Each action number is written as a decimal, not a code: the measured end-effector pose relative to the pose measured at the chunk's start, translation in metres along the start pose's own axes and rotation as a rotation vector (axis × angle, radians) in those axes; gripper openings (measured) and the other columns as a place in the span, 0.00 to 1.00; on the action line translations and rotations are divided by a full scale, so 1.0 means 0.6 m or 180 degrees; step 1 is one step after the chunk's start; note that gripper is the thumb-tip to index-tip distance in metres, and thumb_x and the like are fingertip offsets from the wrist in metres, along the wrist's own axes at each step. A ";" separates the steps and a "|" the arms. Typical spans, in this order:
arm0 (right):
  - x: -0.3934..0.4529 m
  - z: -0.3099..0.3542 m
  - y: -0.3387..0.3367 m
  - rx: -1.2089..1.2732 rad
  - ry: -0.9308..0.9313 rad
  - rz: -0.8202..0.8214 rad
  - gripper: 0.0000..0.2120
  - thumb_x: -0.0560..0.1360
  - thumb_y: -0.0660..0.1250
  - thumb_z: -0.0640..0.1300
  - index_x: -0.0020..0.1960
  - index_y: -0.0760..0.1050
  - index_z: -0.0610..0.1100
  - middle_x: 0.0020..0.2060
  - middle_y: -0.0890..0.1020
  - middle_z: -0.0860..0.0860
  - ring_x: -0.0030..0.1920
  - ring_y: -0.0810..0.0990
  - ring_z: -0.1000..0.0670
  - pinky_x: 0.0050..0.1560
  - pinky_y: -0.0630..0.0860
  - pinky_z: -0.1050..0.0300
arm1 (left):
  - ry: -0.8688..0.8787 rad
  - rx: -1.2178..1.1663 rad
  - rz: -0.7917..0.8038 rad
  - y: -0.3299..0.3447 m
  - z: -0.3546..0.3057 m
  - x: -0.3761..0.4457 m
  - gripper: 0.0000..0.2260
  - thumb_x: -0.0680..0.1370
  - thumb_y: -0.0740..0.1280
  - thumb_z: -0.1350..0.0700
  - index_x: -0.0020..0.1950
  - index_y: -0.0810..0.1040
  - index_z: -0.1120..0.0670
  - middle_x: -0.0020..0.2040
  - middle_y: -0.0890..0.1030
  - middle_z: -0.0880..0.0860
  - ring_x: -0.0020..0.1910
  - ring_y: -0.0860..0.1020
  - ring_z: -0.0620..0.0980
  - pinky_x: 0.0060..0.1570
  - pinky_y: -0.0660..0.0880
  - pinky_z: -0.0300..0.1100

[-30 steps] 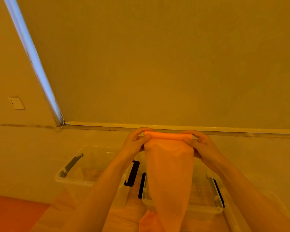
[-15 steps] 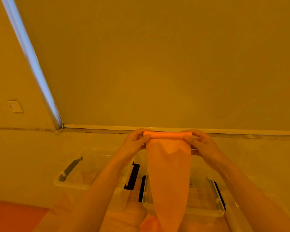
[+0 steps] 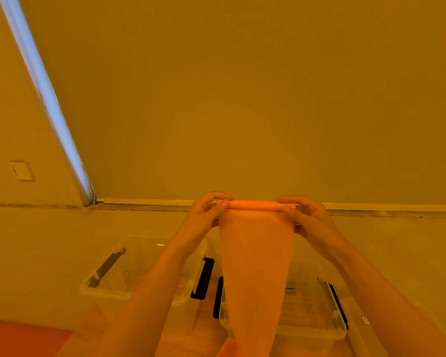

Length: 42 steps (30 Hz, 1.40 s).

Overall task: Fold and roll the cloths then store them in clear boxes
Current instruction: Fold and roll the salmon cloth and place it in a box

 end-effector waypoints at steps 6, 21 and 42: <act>-0.002 -0.011 -0.005 -0.0127 0.0133 -0.0041 0.15 0.73 0.66 0.38 0.59 0.76 0.49 0.46 0.84 0.50 0.46 0.83 0.49 0.42 0.81 0.58 | -0.0137 0.0125 -0.0007 -0.006 0.011 -0.002 0.12 0.77 0.66 0.56 0.61 0.77 0.47 0.49 0.82 0.48 0.48 0.81 0.45 0.46 0.79 0.39; -0.042 -0.044 0.023 -0.0747 0.0269 -0.0119 0.10 0.75 0.66 0.44 0.56 0.76 0.50 0.51 0.80 0.47 0.49 0.81 0.47 0.43 0.81 0.52 | -0.0326 0.0271 -0.0268 -0.018 0.049 -0.039 0.08 0.77 0.65 0.60 0.52 0.80 0.48 0.54 0.80 0.50 0.53 0.78 0.51 0.48 0.78 0.44; -0.119 -0.160 0.081 -0.0329 0.0340 -0.0696 0.08 0.74 0.67 0.40 0.52 0.78 0.48 0.36 0.81 0.45 0.33 0.76 0.49 0.28 0.71 0.61 | -0.0424 0.0159 -0.0245 -0.051 0.138 -0.121 0.07 0.77 0.65 0.54 0.54 0.79 0.49 0.42 0.83 0.44 0.40 0.81 0.45 0.40 0.77 0.45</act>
Point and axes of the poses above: each hand's wrist, its own x-axis towards the middle knuckle, its own y-axis out of the palm, z = x × y, the point moved 3 cm from there along x, towards the middle knuckle
